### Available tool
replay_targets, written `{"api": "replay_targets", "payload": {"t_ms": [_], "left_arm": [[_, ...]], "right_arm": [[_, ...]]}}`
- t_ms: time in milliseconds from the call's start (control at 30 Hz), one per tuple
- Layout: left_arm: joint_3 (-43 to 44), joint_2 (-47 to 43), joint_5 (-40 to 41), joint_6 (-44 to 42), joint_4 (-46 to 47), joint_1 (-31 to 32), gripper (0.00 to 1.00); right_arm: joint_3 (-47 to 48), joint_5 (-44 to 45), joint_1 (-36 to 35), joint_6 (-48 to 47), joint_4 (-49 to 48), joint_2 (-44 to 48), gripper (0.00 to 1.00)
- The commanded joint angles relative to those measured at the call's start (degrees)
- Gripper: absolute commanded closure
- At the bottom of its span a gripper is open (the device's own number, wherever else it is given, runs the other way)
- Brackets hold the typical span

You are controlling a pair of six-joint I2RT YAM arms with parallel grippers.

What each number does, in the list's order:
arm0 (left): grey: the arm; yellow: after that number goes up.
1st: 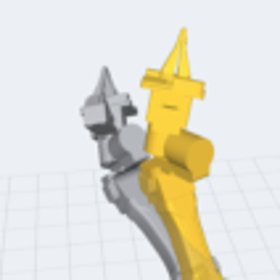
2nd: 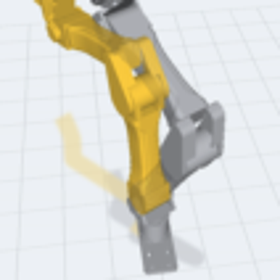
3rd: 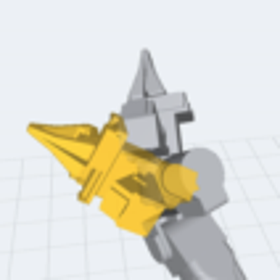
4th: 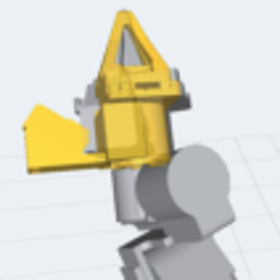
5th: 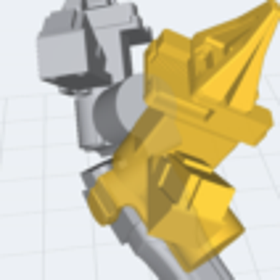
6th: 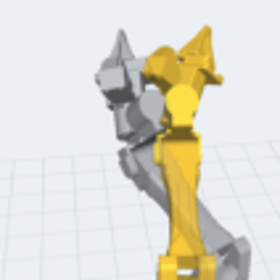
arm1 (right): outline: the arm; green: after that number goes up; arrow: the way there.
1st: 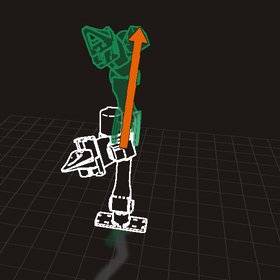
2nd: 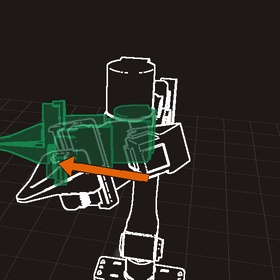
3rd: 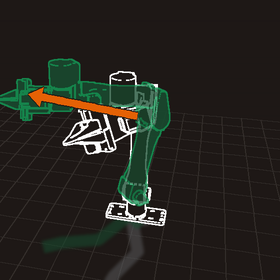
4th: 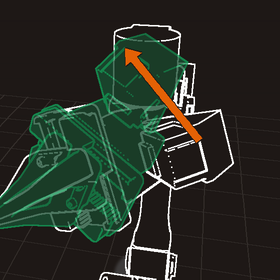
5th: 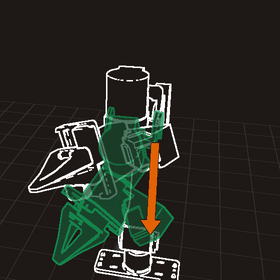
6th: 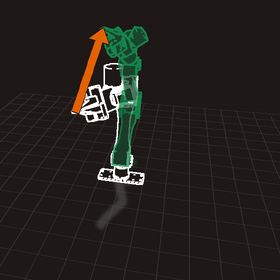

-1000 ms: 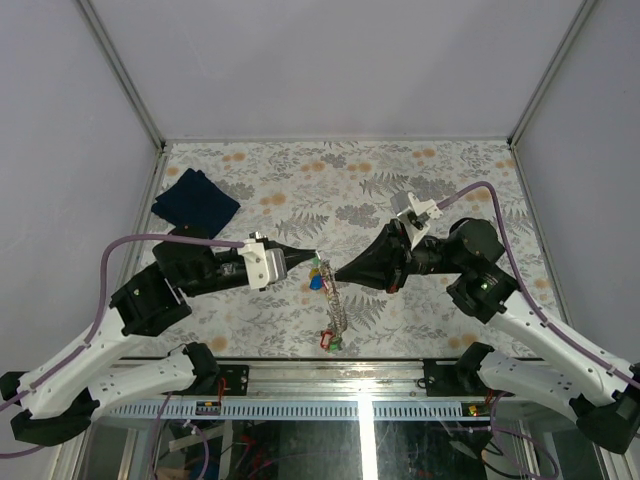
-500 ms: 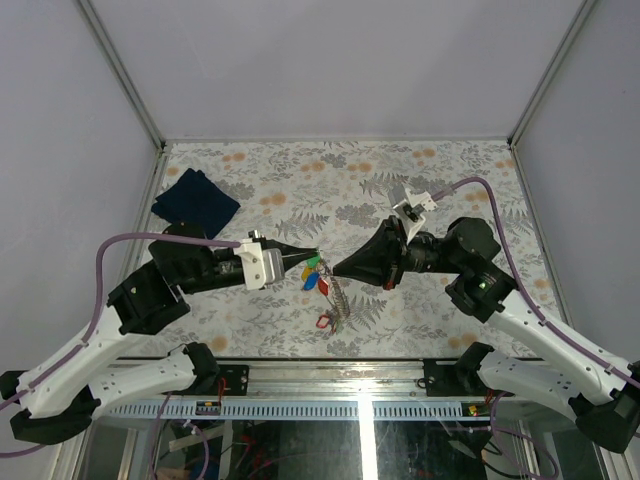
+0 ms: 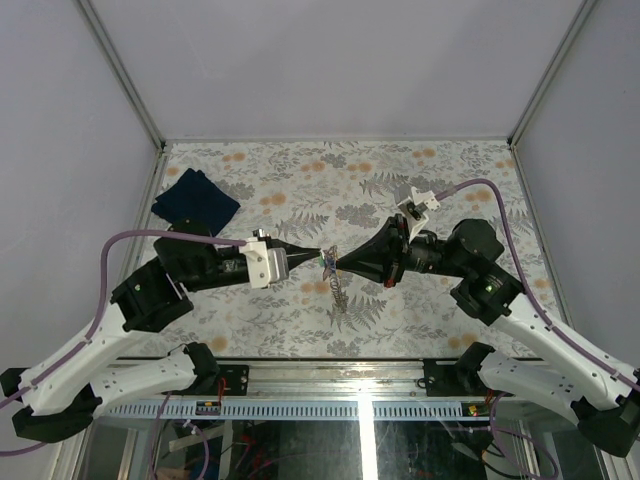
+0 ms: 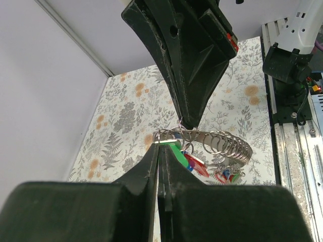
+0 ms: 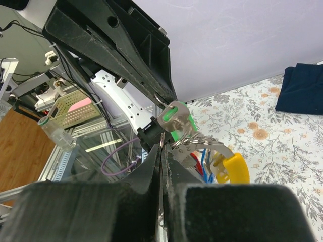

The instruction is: Put the keys on the keyring

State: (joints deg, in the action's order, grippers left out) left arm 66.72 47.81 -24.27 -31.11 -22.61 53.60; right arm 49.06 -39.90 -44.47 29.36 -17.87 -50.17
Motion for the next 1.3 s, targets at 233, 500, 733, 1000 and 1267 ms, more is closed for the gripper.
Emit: {"api": "replay_targets", "payload": {"t_ms": [233,500,733,1000,1267], "left_arm": [[3.0,1.6,-2.0,-1.1,-0.5,0.1,1.0],[3.7,2.5,-3.5,-2.3,-1.6,0.2,1.0],[3.9,3.0,-4.4,-2.6,-1.7,0.1,1.0],[4.1,3.2,-5.3,-2.6,-2.1,0.1,1.0],[4.3,3.2,-5.8,-2.7,-2.7,0.2,1.0]], "right_arm": [[5.0,-1.8,0.3,0.4,-4.0,0.4,1.0],[5.5,-0.8,0.3,1.0,-4.5,-0.2,1.0],[5.6,-0.4,0.3,1.1,-4.5,-0.4,1.0],[5.4,1.4,0.3,0.9,-4.2,0.2,1.0],[5.1,4.0,0.3,0.8,-3.5,0.7,1.0]]}}
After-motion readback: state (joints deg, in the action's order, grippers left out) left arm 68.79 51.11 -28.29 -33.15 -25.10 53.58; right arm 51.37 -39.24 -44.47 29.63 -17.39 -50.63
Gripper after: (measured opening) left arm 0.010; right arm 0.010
